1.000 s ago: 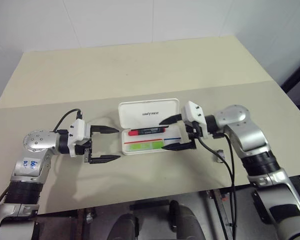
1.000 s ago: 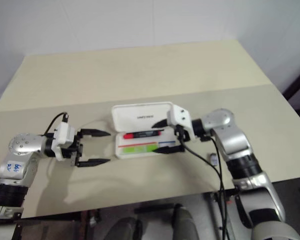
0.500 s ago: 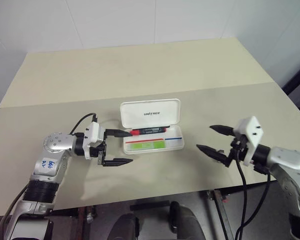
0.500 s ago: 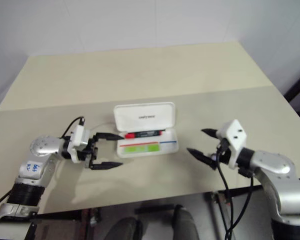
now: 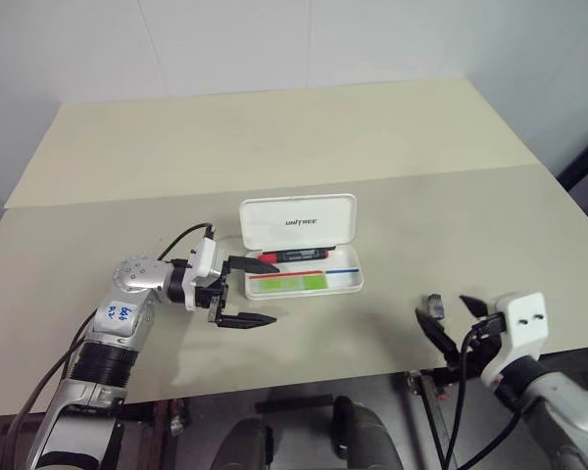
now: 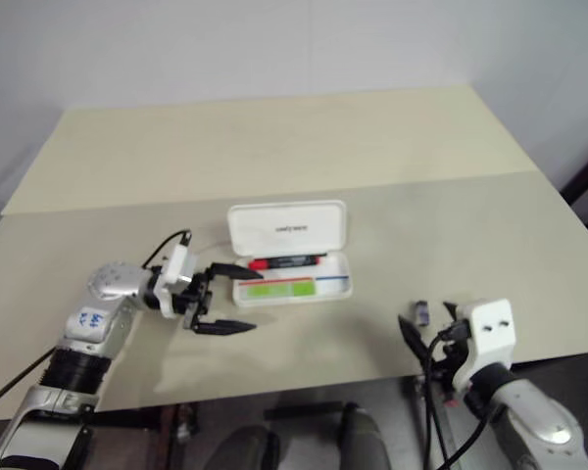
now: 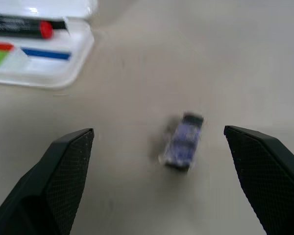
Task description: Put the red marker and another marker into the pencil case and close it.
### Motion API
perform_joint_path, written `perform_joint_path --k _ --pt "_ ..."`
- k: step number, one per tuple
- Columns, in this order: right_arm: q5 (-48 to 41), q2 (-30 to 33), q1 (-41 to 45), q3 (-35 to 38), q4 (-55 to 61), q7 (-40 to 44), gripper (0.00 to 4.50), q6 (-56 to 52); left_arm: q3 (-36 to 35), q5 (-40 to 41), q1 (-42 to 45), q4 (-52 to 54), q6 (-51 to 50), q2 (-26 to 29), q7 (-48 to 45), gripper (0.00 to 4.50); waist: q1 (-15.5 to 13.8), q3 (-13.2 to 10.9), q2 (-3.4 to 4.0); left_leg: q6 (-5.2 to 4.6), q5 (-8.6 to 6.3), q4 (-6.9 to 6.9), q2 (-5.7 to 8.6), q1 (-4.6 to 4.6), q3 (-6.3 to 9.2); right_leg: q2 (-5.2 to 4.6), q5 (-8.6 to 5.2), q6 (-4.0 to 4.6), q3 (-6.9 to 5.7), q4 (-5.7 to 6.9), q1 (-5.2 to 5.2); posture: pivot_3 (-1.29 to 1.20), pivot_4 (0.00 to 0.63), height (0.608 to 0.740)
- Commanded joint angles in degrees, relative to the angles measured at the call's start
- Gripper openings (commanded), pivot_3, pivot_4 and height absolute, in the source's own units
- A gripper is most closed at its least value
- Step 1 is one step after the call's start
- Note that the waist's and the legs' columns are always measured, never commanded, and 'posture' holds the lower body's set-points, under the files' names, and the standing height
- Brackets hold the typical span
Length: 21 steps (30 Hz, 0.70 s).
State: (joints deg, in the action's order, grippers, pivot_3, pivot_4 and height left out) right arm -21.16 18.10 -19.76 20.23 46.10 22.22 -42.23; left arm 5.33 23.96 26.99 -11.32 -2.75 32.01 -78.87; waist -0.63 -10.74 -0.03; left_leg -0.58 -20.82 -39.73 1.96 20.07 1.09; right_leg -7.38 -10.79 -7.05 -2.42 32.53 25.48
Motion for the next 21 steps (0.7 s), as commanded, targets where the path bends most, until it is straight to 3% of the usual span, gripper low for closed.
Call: perform_joint_path --k 1,12,21 --pt "2.45 -1.66 -0.61 -2.82 -1.0 -2.98 4.49 3.87 -0.27 -0.41 1.75 -0.27 0.91 -0.23 -0.64 4.5 0.06 0.01 -0.02 -0.01 0.0 0.0 0.0 0.0 0.0 0.0 0.0 0.0 0.0 0.0 0.0 0.0 0.15 0.74" --pt "6.7 -5.59 3.24 -8.01 -14.29 -8.0 4.49 9.45 -1.51 -0.94 2.98 -0.75 1.76 0.54 -0.31 4.5 0.85 0.21 -0.36 -0.03 -0.01 0.0 -0.02 -0.01 0.03 0.03 0.01 0.0 0.0 0.0 -0.01 0.0 0.15 0.74" --pt "6.3 -4.72 7.42 -8.28 -17.07 -8.38 1.38 10.51 -2.33 -1.31 2.82 -0.7 2.89 0.29 1.17 4.5 0.87 0.35 -0.61 -0.02 -0.07 0.13 -0.68 -0.9 0.14 0.29 -0.12 0.48 0.13 -0.73 -0.97 0.0 0.15 0.74"
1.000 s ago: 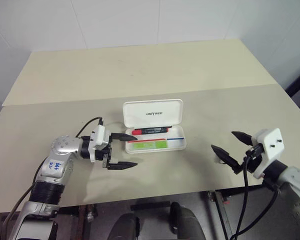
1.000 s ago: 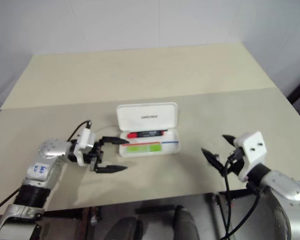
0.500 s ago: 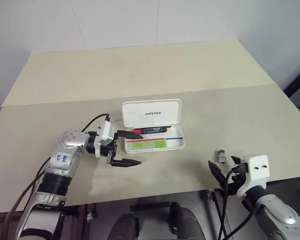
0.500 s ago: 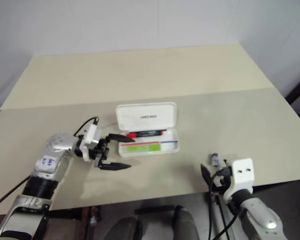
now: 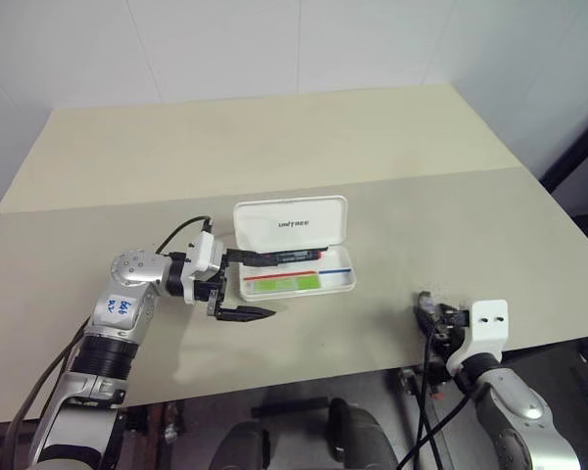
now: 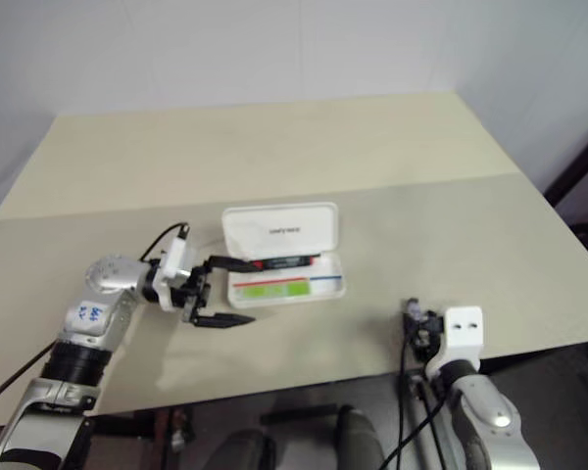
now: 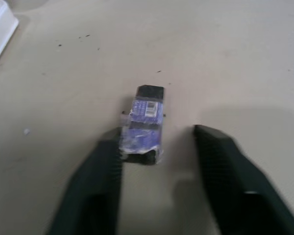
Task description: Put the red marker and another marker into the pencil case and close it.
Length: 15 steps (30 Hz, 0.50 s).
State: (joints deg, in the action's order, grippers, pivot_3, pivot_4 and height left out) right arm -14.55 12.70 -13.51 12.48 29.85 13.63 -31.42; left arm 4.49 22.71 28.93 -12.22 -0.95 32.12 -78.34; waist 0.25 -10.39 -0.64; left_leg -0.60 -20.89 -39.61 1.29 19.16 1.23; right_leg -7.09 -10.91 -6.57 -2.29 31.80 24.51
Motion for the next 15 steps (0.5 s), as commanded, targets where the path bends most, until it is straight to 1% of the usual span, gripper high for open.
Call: perform_joint_path --k 1,3,6,8,12,14,15 --pt "-0.5 0.9 1.64 -0.65 -0.98 0.45 1.08 -0.39 -1.52 -0.1 0.89 0.13 1.25 0.1 0.85 4.5 -0.03 0.0 0.0 0.0 0.0 0.0 -0.03 -0.02 0.0 0.03 0.02 0.02 0.0 0.0 0.02 0.0 0.15 0.74" --pt "-1.02 1.45 2.34 -0.89 -1.15 1.36 0.39 -0.28 -1.53 -0.15 0.87 0.07 1.47 0.03 1.18 4.5 -0.07 0.0 0.0 0.03 -0.01 0.0 -0.02 -0.02 -0.01 0.13 0.04 0.04 0.03 0.01 0.03 0.0 0.15 0.74" --pt "-1.27 4.74 4.1 -1.89 -1.62 5.51 0.34 1.3 -1.72 -0.11 0.31 0.52 1.76 0.07 1.83 4.5 -0.01 -0.01 0.01 0.15 -0.08 0.0 -0.02 -0.01 -0.02 0.39 0.07 0.01 0.12 0.03 0.07 0.0 0.15 0.74" --pt "-1.66 8.89 6.07 -2.47 -2.71 10.54 0.34 3.04 -2.03 -0.01 -0.31 1.02 1.88 0.35 2.3 4.5 0.01 -0.03 0.05 0.18 -0.13 0.01 -0.07 -0.01 -0.08 0.45 0.1 -0.04 0.17 0.09 0.15 0.0 0.15 0.74" --pt "-4.44 18.08 12.05 -2.89 -7.48 23.79 0.34 7.96 -2.87 0.06 -1.6 2.11 1.94 1.07 3.16 4.5 -0.14 -0.08 0.12 0.17 -0.18 0.06 -0.12 0.02 -0.17 0.55 0.13 -0.11 0.15 0.09 0.25 0.0 0.15 0.74" --pt "-5.55 20.94 14.33 -3.23 -9.83 28.51 0.34 9.76 -3.19 0.03 -1.96 2.43 1.87 1.27 3.32 4.5 -0.18 -0.08 0.13 0.17 -0.21 0.09 -0.12 0.01 -0.23 0.56 0.14 -0.12 0.12 0.09 0.24 0.0 0.15 0.74" --pt "-6.33 23.18 16.83 -4.1 -12.18 33.34 0.34 11.46 -3.46 0.01 -2.31 2.81 1.82 1.53 3.53 4.5 -0.19 -0.08 0.12 0.17 -0.23 0.13 -0.12 0.02 -0.24 0.56 0.14 -0.12 0.1 0.1 0.25 0.0 0.15 0.74"
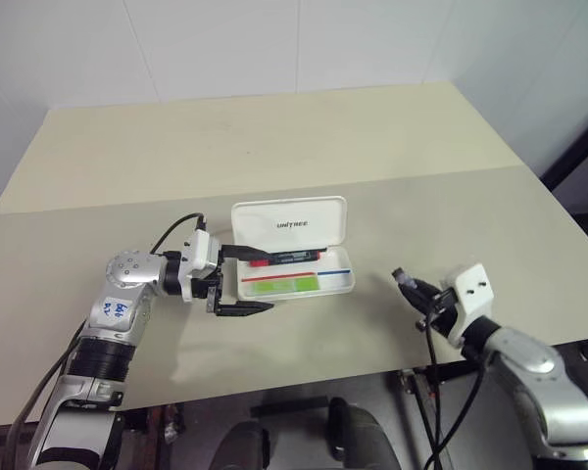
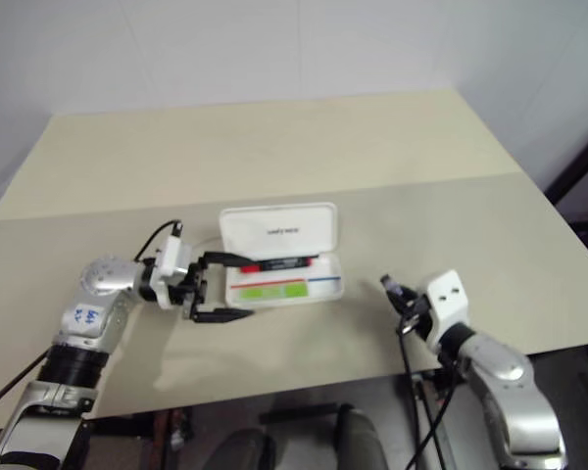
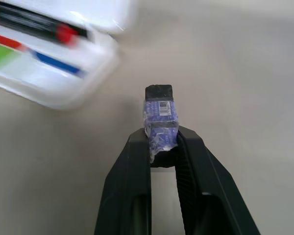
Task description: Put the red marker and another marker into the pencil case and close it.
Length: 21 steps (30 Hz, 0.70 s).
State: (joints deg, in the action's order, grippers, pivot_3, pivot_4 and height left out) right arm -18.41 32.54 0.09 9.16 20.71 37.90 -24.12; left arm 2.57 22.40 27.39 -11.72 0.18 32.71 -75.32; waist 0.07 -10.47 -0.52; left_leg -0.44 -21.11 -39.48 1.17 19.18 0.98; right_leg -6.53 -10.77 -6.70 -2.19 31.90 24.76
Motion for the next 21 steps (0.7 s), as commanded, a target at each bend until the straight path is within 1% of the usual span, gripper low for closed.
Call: perform_joint_path --k 1,3,5,8,12,16,17,21 --pt "-3.01 4.87 4.98 -1.43 -4.77 12.46 0.34 5.41 -1.72 0.32 -1.02 2.58 0.65 1.13 0.67 4.5 0.0 0.0 0.0 0.0 0.0 0.08 0.0 0.0 -0.01 0.0 0.0 0.0 -0.02 0.0 0.0 0.0 0.15 0.74" --pt "-3.68 7.81 9.12 -3.7 -8.78 20.45 0.34 8.29 -2.13 0.38 -1.62 3.31 0.5 1.52 1.01 4.5 -0.01 -0.05 0.04 -0.01 -0.01 0.12 -0.01 0.04 -0.05 0.0 0.02 -0.04 -0.08 -0.01 -0.01 0.0 0.15 0.74" --pt "-3.37 9.51 13.19 -6.27 -12.78 26.57 0.34 10.83 -2.44 0.5 -2.06 3.83 0.39 1.89 1.32 4.5 0.0 -0.06 0.02 -0.03 -0.03 0.17 -0.01 0.05 -0.06 0.01 0.02 -0.05 -0.1 -0.08 -0.02 0.0 0.15 0.74" --pt "-1.02 10.2 21.84 -11.1 -21.49 34.91 0.34 16.07 -3.19 0.68 -3.32 5.49 -0.11 2.61 2.19 4.5 0.17 -0.08 0.03 -0.03 -0.05 0.23 -0.02 0.05 -0.08 0.0 0.01 -0.06 -0.11 -0.15 0.0 0.0 0.15 0.74" --pt "1.87 8.28 30.26 -15.13 -31.94 40.22 0.34 22.52 -3.91 0.87 -4.93 7.48 -0.75 3.33 3.05 4.5 0.09 -0.11 0.04 0.01 -0.07 0.24 -0.04 0.09 -0.15 -0.03 0.02 -0.08 -0.12 -0.17 0.09 0.0 0.15 0.74" --pt "4.32 5.86 35.63 -17.77 -39.67 43.38 0.34 27.49 -4.66 1.12 -6.47 9.37 -1.36 3.97 3.99 4.5 0.0 -0.12 0.05 0.17 -0.04 0.26 -0.06 0.2 -0.16 -0.03 0.01 -0.06 -0.22 -0.19 0.18 0.0 0.15 0.74" --pt "5.06 5.1 37.05 -18.54 -41.84 44.28 0.34 28.99 -4.92 1.18 -7.0 10.03 -1.55 4.19 4.33 4.5 0.03 -0.12 0.05 0.34 0.05 0.26 -0.06 0.27 -0.19 -0.04 0.01 -0.06 -0.22 -0.18 0.28 0.0 0.15 0.74" --pt "6.64 2.74 40.62 -20.21 -47.73 46.63 0.34 32.59 -5.83 1.41 -8.66 12.16 -2.44 4.76 5.46 4.5 0.15 -0.13 0.07 0.42 0.05 0.27 -0.07 0.39 -0.22 -0.07 0.01 -0.06 -0.2 -0.13 0.53 0.0 0.15 0.74"
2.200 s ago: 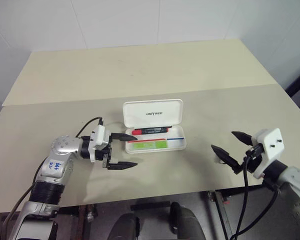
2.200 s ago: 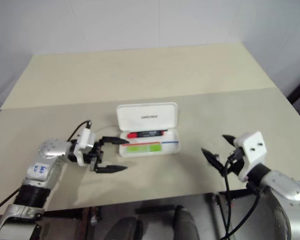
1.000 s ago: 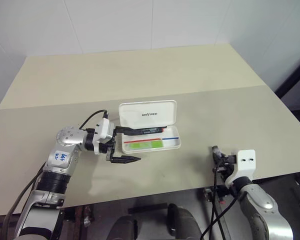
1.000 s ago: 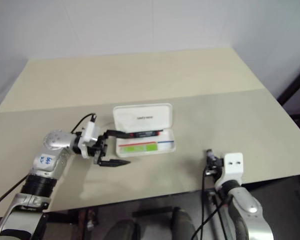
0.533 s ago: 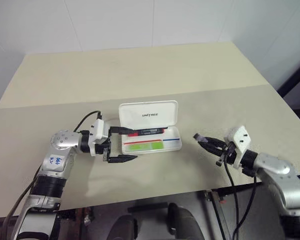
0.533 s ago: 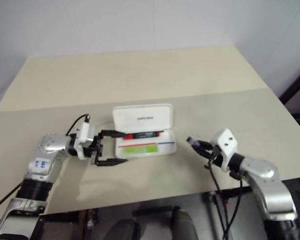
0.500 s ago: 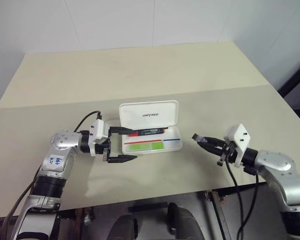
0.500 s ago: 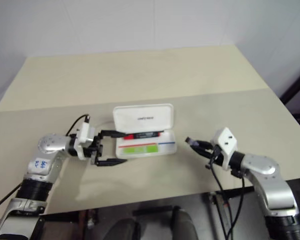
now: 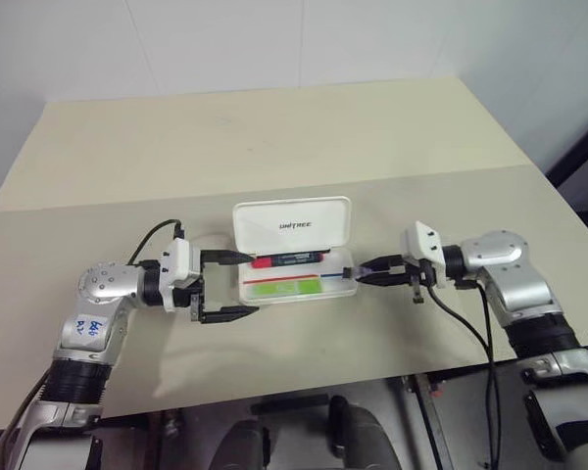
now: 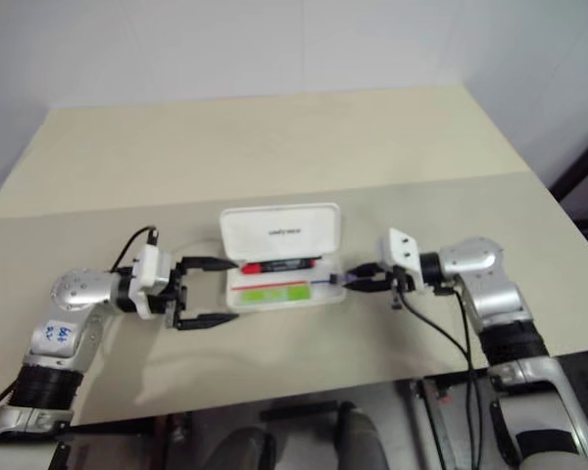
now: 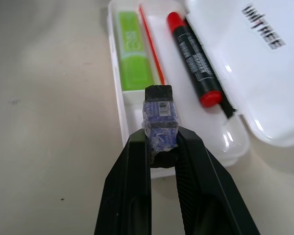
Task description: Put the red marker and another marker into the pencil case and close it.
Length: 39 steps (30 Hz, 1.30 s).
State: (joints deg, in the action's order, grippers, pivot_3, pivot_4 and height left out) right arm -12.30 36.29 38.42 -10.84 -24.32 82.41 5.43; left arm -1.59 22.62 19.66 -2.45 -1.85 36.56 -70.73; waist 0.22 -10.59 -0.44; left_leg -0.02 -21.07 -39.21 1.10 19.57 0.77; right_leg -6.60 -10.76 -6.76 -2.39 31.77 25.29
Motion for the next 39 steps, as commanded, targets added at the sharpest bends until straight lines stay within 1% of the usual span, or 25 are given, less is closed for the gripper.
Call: perform_joint_path --k 1,9,17,19,20,23,26,28,29,32,39 --pt "0.77 -1.54 2.93 -0.38 -3.63 2.45 0.34 3.63 -1.8 1.25 -1.24 3.26 -0.58 1.04 1.04 4.5 0.0 0.0 0.01 0.02 0.0 0.0 -0.02 0.06 -0.04 0.01 0.0 0.0 0.0 0.02 0.08 0.0 0.15 0.74" --pt "3.58 -5.27 6.84 -1.33 -9.92 2.56 0.34 7.67 -2.47 1.6 -2.57 4.88 -1.22 1.68 2.1 4.5 0.06 -0.03 0.04 0.06 0.0 0.0 -0.04 0.15 -0.3 0.0 0.0 0.0 -0.01 0.04 0.2 0.0 0.15 0.74" --pt "4.15 -6.01 8.44 -1.57 -12.93 3.62 0.34 7.91 -2.74 1.78 -2.67 4.99 -1.08 2.27 2.69 4.5 0.07 -0.04 0.07 0.08 -0.01 0.0 -0.05 0.14 -0.33 0.0 0.0 0.01 -0.01 0.05 0.2 0.0 0.15 0.74" --pt "4.41 -5.88 8.83 -1.46 -13.56 3.53 1.09 8.83 -2.79 1.78 -2.54 4.81 -0.93 2.36 2.75 4.5 0.09 -0.04 0.07 0.08 -0.01 0.0 -0.05 0.13 -0.33 0.0 0.0 0.01 -0.01 0.05 0.2 0.0 0.15 0.74" --pt "4.53 -5.83 9.06 -1.42 -13.82 3.59 1.34 9.68 -2.79 1.77 -2.5 4.74 -0.87 2.37 2.77 4.5 0.1 -0.04 0.07 0.08 -0.01 0.0 -0.06 0.13 -0.33 0.01 0.0 0.01 -0.01 0.06 0.2 0.0 0.15 0.74" --pt "4.33 -5.8 9.98 -1.06 -14.17 3.72 2.39 10.72 -2.74 1.67 -2.35 4.5 -0.64 2.37 2.73 4.5 0.16 -0.05 0.08 0.09 -0.01 0.0 -0.06 0.12 -0.34 0.01 0.0 0.01 -0.01 0.07 0.2 0.0 0.15 0.74" --pt "3.82 -6.04 11.15 -0.65 -13.72 3.59 3.56 11.26 -2.58 1.53 -1.9 3.95 -0.28 2.29 2.55 4.5 0.3 -0.05 0.09 0.09 -0.01 0.0 -0.07 0.1 -0.38 0.01 0.0 0.01 -0.01 0.08 0.2 0.0 0.15 0.74" --pt "3.26 -6.18 11.65 -0.38 -13.04 3.48 4.23 10.63 -2.47 1.46 -1.6 3.56 0.03 2.19 2.39 4.5 0.38 -0.06 0.1 0.09 -0.01 0.0 -0.08 0.1 -0.39 0.01 0.0 0.01 -0.01 0.1 0.21 0.0 0.15 0.74" --pt "2.39 -6.09 11.52 0.01 -11.57 3.54 4.47 9.72 -2.36 1.42 -1.34 3.25 0.24 2.1 2.26 4.5 0.39 -0.06 0.1 0.1 -0.01 0.0 -0.09 0.09 -0.39 0.01 0.0 0.01 -0.01 0.1 0.21 0.0 0.15 0.74" --pt "0.3 -5.59 10.48 0.83 -7.57 3.75 4.47 7.35 -2.07 1.31 -0.68 2.52 0.67 1.92 2.02 4.5 0.38 -0.07 0.11 0.11 -0.01 0.0 -0.11 0.1 -0.38 0.02 0.0 0.01 -0.01 0.11 0.22 0.0 0.15 0.74" --pt "-5.04 -0.91 1.39 5.09 7.93 0.93 4.47 -1.49 -1.58 1.34 0.7 0.79 0.98 1.4 1.81 4.5 -0.28 -0.07 0.12 0.1 -0.05 -0.01 -0.1 0.14 -0.38 -0.03 -0.01 0.02 -0.13 0.09 0.24 0.0 0.15 0.74"
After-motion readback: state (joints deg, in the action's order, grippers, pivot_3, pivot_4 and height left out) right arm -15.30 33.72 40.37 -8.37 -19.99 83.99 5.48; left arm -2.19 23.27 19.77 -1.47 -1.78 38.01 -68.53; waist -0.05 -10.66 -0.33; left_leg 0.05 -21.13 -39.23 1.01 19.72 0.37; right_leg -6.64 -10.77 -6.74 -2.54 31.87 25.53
